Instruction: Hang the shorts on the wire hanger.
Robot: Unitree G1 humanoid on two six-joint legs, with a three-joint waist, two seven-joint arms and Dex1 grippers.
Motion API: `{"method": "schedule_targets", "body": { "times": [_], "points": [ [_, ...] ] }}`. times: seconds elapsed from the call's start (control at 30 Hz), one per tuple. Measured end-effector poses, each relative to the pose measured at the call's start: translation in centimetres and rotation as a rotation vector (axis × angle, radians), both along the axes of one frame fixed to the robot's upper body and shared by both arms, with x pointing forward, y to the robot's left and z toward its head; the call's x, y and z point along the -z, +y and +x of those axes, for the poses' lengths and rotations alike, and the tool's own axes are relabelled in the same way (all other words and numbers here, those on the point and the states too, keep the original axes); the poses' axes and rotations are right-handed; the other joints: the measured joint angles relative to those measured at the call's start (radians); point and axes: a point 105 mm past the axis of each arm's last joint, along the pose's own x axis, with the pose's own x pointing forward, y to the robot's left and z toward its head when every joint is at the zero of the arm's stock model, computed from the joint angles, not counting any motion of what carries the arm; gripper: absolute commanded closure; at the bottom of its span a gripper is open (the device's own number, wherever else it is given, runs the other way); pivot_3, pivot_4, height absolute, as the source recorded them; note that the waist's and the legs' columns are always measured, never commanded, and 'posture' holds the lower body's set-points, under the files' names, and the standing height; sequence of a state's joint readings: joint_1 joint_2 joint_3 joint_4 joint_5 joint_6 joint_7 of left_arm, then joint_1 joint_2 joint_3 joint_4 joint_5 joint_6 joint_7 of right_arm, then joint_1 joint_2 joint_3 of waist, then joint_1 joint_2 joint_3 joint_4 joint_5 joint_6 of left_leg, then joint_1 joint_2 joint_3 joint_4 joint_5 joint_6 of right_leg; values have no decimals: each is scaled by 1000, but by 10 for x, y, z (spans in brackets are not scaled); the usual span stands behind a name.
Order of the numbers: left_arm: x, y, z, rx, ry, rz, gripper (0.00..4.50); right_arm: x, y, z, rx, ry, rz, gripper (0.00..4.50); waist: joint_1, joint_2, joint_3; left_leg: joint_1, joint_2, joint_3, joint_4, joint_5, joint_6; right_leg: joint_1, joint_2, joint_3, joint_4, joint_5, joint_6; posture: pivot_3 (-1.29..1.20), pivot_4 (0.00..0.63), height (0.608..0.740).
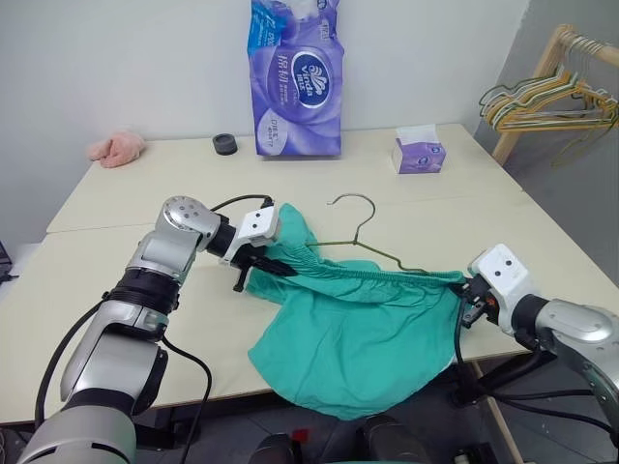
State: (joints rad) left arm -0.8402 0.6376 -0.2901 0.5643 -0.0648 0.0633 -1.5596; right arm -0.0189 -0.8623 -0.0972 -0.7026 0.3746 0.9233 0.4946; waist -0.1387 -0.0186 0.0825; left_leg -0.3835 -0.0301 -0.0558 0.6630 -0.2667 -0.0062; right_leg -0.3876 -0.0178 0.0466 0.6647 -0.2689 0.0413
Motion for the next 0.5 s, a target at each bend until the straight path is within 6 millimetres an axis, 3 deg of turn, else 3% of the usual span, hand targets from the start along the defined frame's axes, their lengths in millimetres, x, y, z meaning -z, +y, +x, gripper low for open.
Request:
{"method": "schedule_targets", "body": {
  "times": [0.23, 0.4, 0.5],
  "points": [
    [6, -6, 6, -20, -38, 15, 4500, -44, 12, 18, -135, -105, -112, 4485, -3, 0, 0, 0, 0, 0, 0, 0, 0, 0, 0, 0, -1, 0, 0, -224, 60, 740],
    [13, -15, 13, -55, -72, 5, 4500, -55, 39, 23, -286, -99, -162, 4485, -4, 0, 0, 0, 0, 0, 0, 0, 0, -1, 0, 0, 0, 0, 0, -217, 58, 740],
    [15, -19, 17, -75, -85, -3, 4500, -52, 50, 22, -339, -77, -172, 4485, -2, 0, 0, -1, 0, 0, 0, 0, 0, -1, -1, 0, -1, 3, -5, -209, 60, 740]
  ]
}}
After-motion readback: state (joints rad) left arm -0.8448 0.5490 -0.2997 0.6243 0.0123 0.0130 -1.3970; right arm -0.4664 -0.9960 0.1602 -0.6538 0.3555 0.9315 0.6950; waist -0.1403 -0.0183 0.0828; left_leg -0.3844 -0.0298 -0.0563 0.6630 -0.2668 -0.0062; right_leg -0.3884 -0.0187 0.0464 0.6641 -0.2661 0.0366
